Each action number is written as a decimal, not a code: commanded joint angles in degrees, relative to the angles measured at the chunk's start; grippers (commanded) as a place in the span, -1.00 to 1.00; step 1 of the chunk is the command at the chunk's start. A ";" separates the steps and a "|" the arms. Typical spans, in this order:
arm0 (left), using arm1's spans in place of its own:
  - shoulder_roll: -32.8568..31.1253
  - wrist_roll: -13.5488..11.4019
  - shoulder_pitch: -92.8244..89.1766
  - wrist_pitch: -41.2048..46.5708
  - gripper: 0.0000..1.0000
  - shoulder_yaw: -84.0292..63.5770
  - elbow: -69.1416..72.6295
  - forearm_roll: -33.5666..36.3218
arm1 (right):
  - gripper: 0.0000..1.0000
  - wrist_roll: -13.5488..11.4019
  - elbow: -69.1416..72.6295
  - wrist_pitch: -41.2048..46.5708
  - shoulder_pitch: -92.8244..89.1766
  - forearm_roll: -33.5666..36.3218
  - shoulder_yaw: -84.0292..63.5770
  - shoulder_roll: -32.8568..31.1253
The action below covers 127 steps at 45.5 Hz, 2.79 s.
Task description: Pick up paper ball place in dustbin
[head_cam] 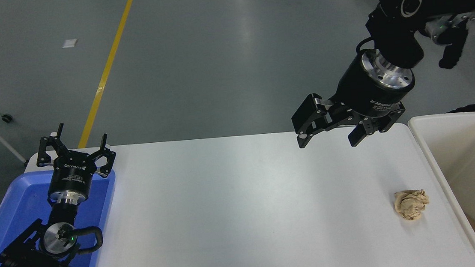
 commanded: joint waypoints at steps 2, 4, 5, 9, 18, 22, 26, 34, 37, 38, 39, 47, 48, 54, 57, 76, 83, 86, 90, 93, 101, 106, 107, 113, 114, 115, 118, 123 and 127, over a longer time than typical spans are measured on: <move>-0.09 0.44 -0.03 0.09 1.00 -0.46 0.01 -0.11 | 1.00 -0.11 -0.73 -2.23 0.11 -0.21 -1.52 1.29; 0.00 0.17 -0.11 0.17 1.00 -0.11 0.01 -0.02 | 1.00 -0.11 -0.73 -2.32 -0.50 -0.48 -1.79 1.38; 0.00 0.09 -0.11 0.17 1.00 -0.02 0.01 0.06 | 1.00 -0.11 -0.82 -2.58 -0.94 -0.57 -1.79 1.47; 0.00 0.00 -0.11 0.17 1.00 -0.02 0.01 -0.02 | 1.00 -0.11 -1.43 -3.90 -2.88 -0.92 -1.97 2.34; 0.00 0.00 -0.11 0.17 1.00 -0.02 0.01 -0.02 | 1.00 0.06 -7.58 -10.75 -10.69 -7.85 -1.97 3.93; 0.00 0.00 -0.11 0.17 1.00 -0.02 0.01 -0.02 | 1.00 0.06 -9.60 -11.98 -14.47 -14.44 -2.14 3.05; 0.00 0.00 -0.11 0.17 1.00 -0.02 -0.08 -0.02 | 1.00 0.15 -11.71 -12.34 -18.87 -19.10 -2.05 -0.81; 0.00 0.00 -0.11 0.17 1.00 -0.02 0.01 -0.02 | 1.00 0.50 -17.25 -15.05 -29.50 -26.31 -0.47 -10.56; 0.00 0.00 -0.11 0.17 1.00 -0.02 -0.08 -0.02 | 1.00 0.68 -18.22 -16.99 -33.01 -30.00 0.14 -13.29; 0.00 0.00 -0.11 0.17 1.00 -0.02 0.01 -0.02 | 1.00 0.76 -18.65 -17.52 -34.42 -31.23 0.40 -14.17; 0.00 0.00 -0.11 0.17 1.00 -0.02 -0.08 -0.02 | 1.00 0.85 -19.18 -17.96 -36.09 -32.55 0.84 -15.05; 0.00 0.00 -0.11 0.17 1.00 -0.02 -0.08 -0.02 | 1.00 0.77 -22.17 -19.81 -47.52 -41.87 9.80 -21.81; 0.00 0.00 -0.11 0.17 1.00 -0.02 0.01 -0.02 | 1.00 0.77 -22.26 -19.89 -48.66 -42.92 10.94 -22.52; 0.00 0.00 -0.11 0.17 1.00 -0.02 -0.08 -0.02 | 1.00 0.77 -22.88 -20.25 -54.11 -45.22 15.25 -24.46; 0.00 0.00 -0.11 0.17 1.00 -0.02 0.01 -0.02 | 1.00 0.77 -23.66 -21.38 -56.75 -45.22 18.24 -24.55; 0.00 0.00 -0.11 0.17 1.00 -0.02 0.01 -0.02 | 1.00 0.85 -34.03 -28.33 -72.84 -46.01 25.19 -21.65; 0.00 0.00 -0.11 0.17 1.00 -0.02 0.01 -0.02 | 1.00 1.29 -35.45 -31.76 -75.65 -46.01 27.03 -19.89; 0.00 0.00 -0.11 0.17 1.00 -0.02 0.01 -0.02 | 0.90 1.47 -35.71 -32.20 -76.35 -46.01 27.83 -19.10; 0.00 0.00 -0.11 0.17 1.00 -0.02 0.01 -0.02 | 0.39 1.64 -37.29 -33.25 -77.14 -45.92 27.83 -18.57; 0.00 0.00 -0.11 0.17 1.00 -0.02 -0.08 -0.02 | 0.26 1.91 -38.08 -34.74 -78.29 -45.92 27.83 -17.26; 0.00 0.00 -0.11 0.17 1.00 -0.02 -0.08 -0.02 | -0.59 2.00 -38.17 -35.10 -78.82 -46.01 27.74 -16.64; 0.00 0.00 -0.11 0.17 1.00 -0.02 -0.08 -0.02 | -1.00 2.08 -37.73 -34.66 -78.03 -46.01 27.21 -17.43; 0.00 0.00 -0.11 0.17 1.00 -0.02 0.01 -0.02 | -1.00 2.08 -37.56 -34.57 -77.77 -46.01 27.13 -17.86; 0.00 0.00 -0.11 0.17 1.00 0.06 -0.08 0.06 | -1.00 4.01 -35.01 -32.38 -72.07 -45.83 25.99 -21.64; 0.00 0.00 -0.11 0.09 1.00 0.06 -0.08 0.06 | -1.00 4.10 -34.05 -31.85 -70.48 -45.83 25.11 -22.34; 0.00 0.00 -0.11 0.09 1.00 0.06 -0.08 0.06 | -1.00 4.19 -32.91 -31.24 -68.73 -45.83 24.06 -23.13; 0.00 0.00 -0.11 0.09 1.00 0.06 0.01 0.06 | -1.00 4.28 -26.87 -28.79 -59.79 -45.31 19.76 -26.90; 0.00 0.08 -0.11 0.09 1.00 0.06 -0.08 0.06 | -1.00 4.54 -19.29 -24.74 -47.03 -45.13 14.83 -31.75; 0.00 0.08 -0.11 0.09 1.00 0.06 -0.08 0.06 | -1.00 6.21 -16.47 -20.61 -35.78 -45.04 10.53 -32.81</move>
